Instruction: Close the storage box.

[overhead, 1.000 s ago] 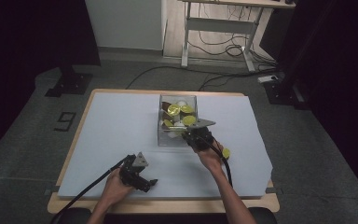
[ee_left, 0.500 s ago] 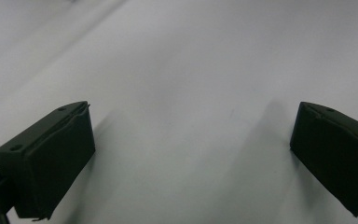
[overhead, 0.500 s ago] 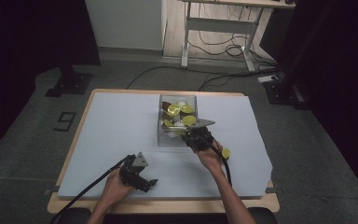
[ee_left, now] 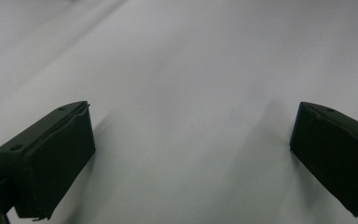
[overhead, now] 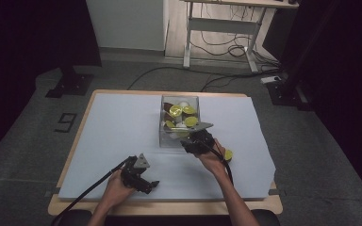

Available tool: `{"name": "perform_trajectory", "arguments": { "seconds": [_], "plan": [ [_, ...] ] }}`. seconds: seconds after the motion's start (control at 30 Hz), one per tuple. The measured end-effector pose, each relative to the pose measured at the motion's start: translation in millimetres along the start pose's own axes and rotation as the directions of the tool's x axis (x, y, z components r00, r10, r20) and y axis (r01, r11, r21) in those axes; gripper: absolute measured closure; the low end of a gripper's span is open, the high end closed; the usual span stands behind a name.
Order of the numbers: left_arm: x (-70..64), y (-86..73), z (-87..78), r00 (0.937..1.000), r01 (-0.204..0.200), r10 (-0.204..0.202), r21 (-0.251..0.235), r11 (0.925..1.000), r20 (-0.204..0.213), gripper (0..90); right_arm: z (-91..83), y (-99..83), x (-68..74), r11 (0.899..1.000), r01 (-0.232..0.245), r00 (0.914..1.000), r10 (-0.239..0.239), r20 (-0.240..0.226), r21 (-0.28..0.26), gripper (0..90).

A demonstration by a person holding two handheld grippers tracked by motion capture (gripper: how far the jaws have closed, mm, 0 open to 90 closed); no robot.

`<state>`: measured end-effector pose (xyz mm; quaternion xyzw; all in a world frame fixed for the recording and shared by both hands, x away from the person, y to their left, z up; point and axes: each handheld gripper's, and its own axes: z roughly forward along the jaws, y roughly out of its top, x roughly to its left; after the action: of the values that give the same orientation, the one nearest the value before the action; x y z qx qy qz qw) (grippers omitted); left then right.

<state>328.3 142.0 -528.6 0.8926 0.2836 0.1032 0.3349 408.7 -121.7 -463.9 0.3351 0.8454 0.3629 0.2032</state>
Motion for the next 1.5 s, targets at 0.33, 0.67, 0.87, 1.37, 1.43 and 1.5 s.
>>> {"name": "perform_trajectory", "arguments": {
  "seconds": [0.33,0.67,0.87,1.37,1.43,1.5],
  "plan": [
    [0.3,0.0,-0.1,1.0,-0.001,0.001,0.001,1.0,0.002,0.0,-16.6,-3.2,0.2,1.0,0.019,0.9998,-0.019,-0.007,-0.01,37.2],
    [0.3,0.0,0.0,1.0,0.001,-0.001,0.0,1.0,0.001,0.0,-31.2,-7.7,0.7,1.0,0.03,0.9993,-0.03,-0.025,-0.002,32.4],
    [0.3,-0.1,-0.1,1.0,0.001,-0.001,0.0,1.0,0.001,0.0,-39.6,-14.7,-1.9,1.0,0.027,0.9992,-0.027,-0.031,0.013,24.6],
    [0.4,-0.1,0.0,1.0,0.001,-0.001,0.0,1.0,0.001,0.0,-58.5,-34.2,-17.6,1.0,0.002,1.0,-0.002,-0.002,0.011,18.1],
    [0.4,-0.1,0.0,1.0,0.0,0.0,0.001,1.0,0.002,0.0,-60.8,-36.1,-19.0,1.0,-0.003,1.0,0.003,-0.001,0.018,17.5],
    [0.4,-0.1,0.0,1.0,0.0,0.0,0.001,1.0,0.002,0.0,-61.7,-37.0,-19.8,1.0,-0.004,1.0,0.004,0.002,0.02,17.3]
  ]
}}
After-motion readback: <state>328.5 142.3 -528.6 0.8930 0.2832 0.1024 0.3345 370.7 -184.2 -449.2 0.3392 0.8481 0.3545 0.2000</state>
